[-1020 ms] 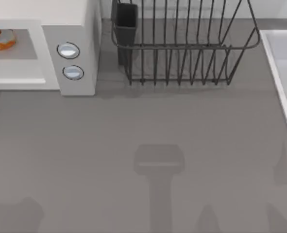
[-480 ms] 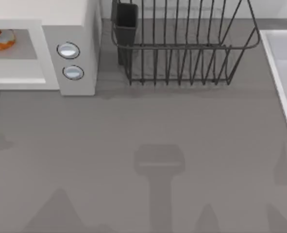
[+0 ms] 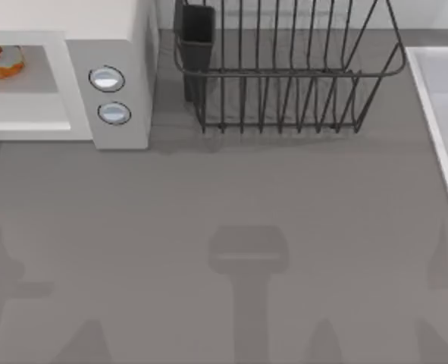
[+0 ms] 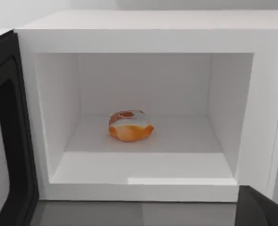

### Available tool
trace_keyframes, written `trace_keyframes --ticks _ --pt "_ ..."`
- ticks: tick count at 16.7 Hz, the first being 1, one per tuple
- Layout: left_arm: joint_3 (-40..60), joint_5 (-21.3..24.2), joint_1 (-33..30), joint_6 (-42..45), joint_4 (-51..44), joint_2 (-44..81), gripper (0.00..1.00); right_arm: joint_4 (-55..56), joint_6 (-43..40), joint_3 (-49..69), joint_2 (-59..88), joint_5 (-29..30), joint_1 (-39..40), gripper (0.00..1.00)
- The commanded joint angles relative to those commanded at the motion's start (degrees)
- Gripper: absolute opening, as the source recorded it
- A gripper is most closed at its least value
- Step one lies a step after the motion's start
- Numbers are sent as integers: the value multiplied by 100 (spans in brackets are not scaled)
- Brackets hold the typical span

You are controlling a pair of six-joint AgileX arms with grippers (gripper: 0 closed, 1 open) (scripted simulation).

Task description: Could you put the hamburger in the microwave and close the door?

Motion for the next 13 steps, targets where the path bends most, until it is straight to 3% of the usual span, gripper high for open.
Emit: trace_keyframes --ticks 9,13 --pt "-280 42 110 116 -13 -113 0 0 0 0 0 0 0 100" --pt "-1305 370 1103 1038 -127 -95 0 0 0 0 0 0 0 100"
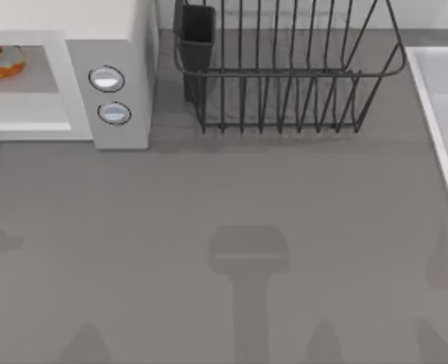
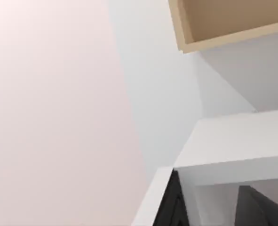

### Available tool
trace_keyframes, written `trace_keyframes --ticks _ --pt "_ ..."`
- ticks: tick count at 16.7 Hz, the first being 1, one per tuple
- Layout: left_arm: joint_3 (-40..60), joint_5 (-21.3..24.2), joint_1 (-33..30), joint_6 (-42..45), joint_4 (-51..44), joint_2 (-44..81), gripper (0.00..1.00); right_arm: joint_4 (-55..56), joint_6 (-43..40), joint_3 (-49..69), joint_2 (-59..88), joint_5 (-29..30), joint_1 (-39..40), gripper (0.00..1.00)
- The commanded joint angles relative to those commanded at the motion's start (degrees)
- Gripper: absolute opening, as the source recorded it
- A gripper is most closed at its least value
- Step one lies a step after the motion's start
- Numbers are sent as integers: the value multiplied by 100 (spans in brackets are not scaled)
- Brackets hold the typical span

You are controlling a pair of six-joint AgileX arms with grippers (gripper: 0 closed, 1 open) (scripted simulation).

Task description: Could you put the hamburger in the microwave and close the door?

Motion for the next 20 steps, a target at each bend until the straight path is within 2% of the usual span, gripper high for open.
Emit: trace_keyframes --ticks 3,7,11,20 --pt "-1387 407 1336 1240 -130 -4 0 0 0 0 0 0 0 100" --pt "-4019 1094 3714 3534 -325 -59 0 0 0 0 0 0 0 100" --pt "-7314 1869 6545 6412 -506 -201 0 0 0 0 0 0 0 100" --pt "-15488 3573 13455 13685 -698 -851 0 0 0 0 0 0 0 100"
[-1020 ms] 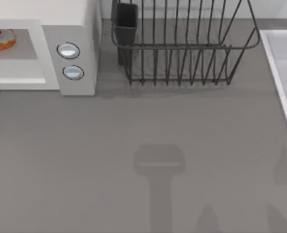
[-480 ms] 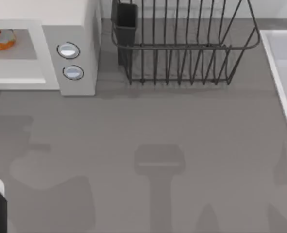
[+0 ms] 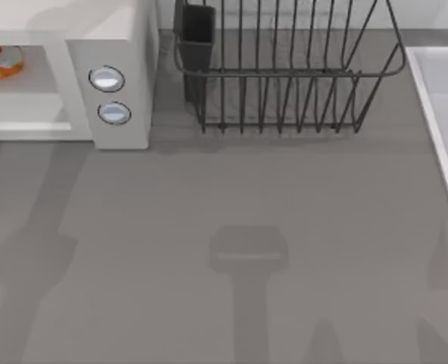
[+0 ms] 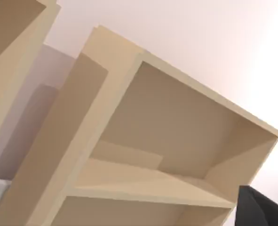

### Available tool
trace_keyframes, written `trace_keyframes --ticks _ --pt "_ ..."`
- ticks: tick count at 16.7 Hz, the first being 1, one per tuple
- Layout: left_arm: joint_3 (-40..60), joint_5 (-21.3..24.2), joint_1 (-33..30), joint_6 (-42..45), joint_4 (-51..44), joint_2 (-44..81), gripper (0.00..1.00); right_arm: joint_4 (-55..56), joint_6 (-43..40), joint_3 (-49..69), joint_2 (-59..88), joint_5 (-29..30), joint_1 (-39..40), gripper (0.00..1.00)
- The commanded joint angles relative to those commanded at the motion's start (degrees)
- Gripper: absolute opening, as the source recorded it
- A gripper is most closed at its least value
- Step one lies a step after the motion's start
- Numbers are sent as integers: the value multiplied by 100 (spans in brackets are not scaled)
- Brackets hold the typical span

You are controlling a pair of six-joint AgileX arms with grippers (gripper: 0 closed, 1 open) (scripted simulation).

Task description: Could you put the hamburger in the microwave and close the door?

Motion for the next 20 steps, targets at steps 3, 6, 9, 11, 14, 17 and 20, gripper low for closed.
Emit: trace_keyframes --ticks 3,6,9,11,14,17,20 --pt "-2584 473 2133 2310 14 -287 0 0 0 0 0 0 0 100" --pt "-4888 874 4008 4401 57 -585 0 0 0 0 0 0 0 100" --pt "-6763 1193 5545 6173 119 -873 0 0 0 0 0 0 0 100" --pt "-7733 1360 6348 7125 161 -1043 0 0 0 0 0 0 0 100" --pt "-8732 1531 7181 8114 217 -1239 0 0 0 0 0 0 0 100" --pt "-9192 1608 7569 8570 248 -1335 0 0 0 0 0 0 0 100" --pt "-9226 1613 7598 8605 250 -1343 0 0 0 0 0 0 0 100"
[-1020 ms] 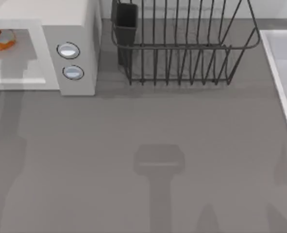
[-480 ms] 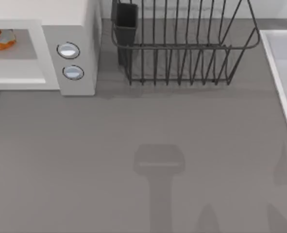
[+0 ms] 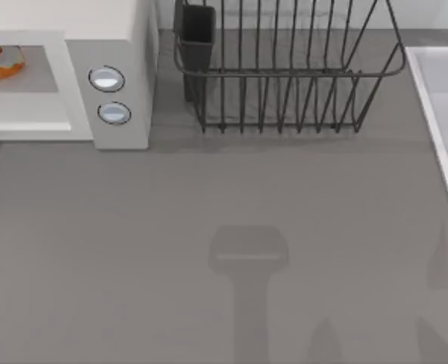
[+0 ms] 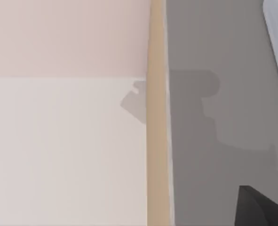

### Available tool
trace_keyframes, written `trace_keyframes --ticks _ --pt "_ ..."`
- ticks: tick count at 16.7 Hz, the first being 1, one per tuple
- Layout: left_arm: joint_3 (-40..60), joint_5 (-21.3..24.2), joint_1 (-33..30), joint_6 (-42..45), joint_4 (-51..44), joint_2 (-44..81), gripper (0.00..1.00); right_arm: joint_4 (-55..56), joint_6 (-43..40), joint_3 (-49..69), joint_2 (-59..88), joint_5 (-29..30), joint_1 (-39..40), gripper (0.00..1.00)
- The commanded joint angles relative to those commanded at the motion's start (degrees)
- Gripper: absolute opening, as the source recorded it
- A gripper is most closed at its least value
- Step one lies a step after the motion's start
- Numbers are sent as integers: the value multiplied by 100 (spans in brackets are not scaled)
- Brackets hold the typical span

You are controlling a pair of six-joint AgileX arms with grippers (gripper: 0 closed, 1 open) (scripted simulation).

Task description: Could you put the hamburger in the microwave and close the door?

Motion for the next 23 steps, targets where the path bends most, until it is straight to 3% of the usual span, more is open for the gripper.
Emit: trace_keyframes --ticks 6,14,23 --pt "-216 -9 -15 -3 215 146 0 0 0 0 0 0 0 100" --pt "-1444 10 11 24 2140 653 0 0 0 0 0 0 0 100" --pt "-1931 -71 -254 -188 2423 311 0 0 0 0 0 0 0 100"
